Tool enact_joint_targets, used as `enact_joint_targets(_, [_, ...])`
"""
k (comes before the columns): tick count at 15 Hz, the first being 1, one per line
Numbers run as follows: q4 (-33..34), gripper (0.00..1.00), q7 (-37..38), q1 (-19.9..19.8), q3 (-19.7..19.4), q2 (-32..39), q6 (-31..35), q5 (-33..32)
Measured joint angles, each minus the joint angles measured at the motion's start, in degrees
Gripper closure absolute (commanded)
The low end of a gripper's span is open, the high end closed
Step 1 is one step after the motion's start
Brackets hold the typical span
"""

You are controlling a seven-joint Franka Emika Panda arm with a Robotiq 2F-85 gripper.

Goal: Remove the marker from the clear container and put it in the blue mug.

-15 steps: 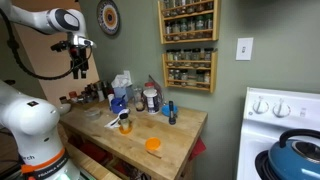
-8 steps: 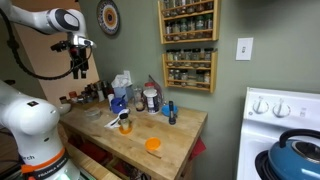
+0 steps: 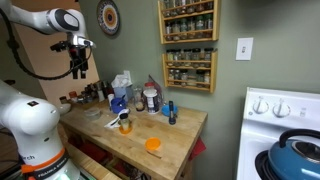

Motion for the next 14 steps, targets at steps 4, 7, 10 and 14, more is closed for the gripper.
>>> enact_joint_targets(4, [-2.75,0.00,4.44,3.75,6.48,1.51,7.81,5.93])
enact_joint_targets(7, [-6.29,0.00,5.90,7.75,11.67,3.12,20.55,7.95])
enact_joint_targets(10, [-8.52,0.00,6.22,8.92,12.77,5.12,29.05,7.81])
enact_joint_targets(14, [-8.63,0.00,6.19,8.81,11.92,6.38,29.90,7.74])
